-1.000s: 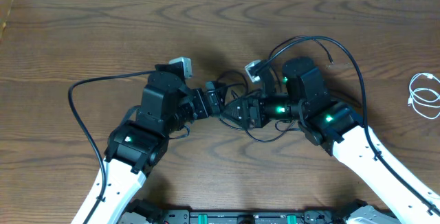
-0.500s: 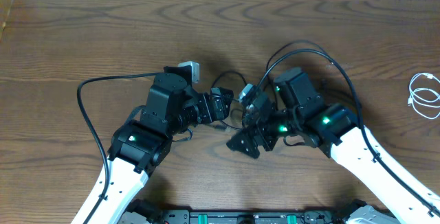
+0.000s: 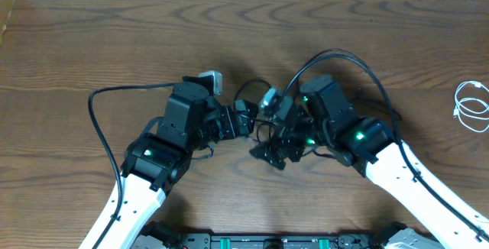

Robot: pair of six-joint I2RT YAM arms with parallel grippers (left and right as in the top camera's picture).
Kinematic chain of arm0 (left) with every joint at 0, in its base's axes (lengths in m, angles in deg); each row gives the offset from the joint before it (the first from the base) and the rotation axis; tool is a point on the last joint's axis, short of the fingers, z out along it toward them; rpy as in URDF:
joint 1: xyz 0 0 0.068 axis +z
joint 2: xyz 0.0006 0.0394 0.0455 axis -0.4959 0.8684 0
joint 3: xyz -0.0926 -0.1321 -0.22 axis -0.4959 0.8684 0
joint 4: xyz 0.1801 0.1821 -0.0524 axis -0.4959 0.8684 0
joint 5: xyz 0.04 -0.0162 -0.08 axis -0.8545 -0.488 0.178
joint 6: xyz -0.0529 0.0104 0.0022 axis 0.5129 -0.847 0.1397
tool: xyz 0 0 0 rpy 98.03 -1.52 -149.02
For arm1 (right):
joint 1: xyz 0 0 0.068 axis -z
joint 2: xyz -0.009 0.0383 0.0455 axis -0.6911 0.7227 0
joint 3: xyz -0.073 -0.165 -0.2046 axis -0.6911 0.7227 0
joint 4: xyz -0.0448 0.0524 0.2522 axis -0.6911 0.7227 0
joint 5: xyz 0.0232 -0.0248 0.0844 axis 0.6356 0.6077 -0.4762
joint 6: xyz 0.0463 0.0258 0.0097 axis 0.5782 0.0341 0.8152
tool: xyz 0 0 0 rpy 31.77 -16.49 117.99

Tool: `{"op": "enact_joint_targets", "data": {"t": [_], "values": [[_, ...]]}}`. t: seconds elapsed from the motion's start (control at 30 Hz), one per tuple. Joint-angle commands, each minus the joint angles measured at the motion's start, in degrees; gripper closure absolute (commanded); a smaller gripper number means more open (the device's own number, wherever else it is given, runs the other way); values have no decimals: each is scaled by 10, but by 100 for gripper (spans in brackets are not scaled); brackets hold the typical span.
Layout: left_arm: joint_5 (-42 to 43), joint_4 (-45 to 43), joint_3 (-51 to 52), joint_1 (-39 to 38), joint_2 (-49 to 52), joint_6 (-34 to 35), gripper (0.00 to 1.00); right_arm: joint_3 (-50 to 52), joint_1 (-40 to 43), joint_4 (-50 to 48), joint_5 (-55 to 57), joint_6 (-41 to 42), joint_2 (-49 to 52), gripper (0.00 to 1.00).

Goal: Untangle cables
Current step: 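Hold the cables with both grippers and pull them slightly apart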

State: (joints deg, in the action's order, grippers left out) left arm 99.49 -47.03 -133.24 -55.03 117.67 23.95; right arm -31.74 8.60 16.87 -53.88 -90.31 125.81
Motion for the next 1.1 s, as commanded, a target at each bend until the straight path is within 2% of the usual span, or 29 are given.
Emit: {"op": "enact_joint_targets", "data": {"t": [0.0,0.1,0.17,0.2,0.3,0.4,0.53,0.67,0.73,1.07], "values": [[-8,13,3,-1,2,-8,2,-10,32,-1,30,48,-5,1],[-8,21,3,-1,2,-8,2,-10,59,-1,10,63,-5,4],[-8,21,3,-1,2,-8,2,-10,71,-1,-20,63,-5,16],[-8,20,3,-1,2,-8,2,-10,74,0,-28,63,-5,25],[-2,14,3,-1,1,-7,2,-10,74,11,-7,63,-4,17],[31,-6,3,0,-1,-8,2,-10,73,25,33,70,-4,17],[128,-43,3,12,-14,-8,2,-10,82,32,120,153,-4,11],[236,-75,3,28,-33,-21,2,-10,100,26,132,191,-4,8],[273,-82,3,36,-46,-21,2,-10,110,23,134,202,-4,3],[338,-85,3,46,-120,-32,2,-10,134,19,167,224,21,1]]}}
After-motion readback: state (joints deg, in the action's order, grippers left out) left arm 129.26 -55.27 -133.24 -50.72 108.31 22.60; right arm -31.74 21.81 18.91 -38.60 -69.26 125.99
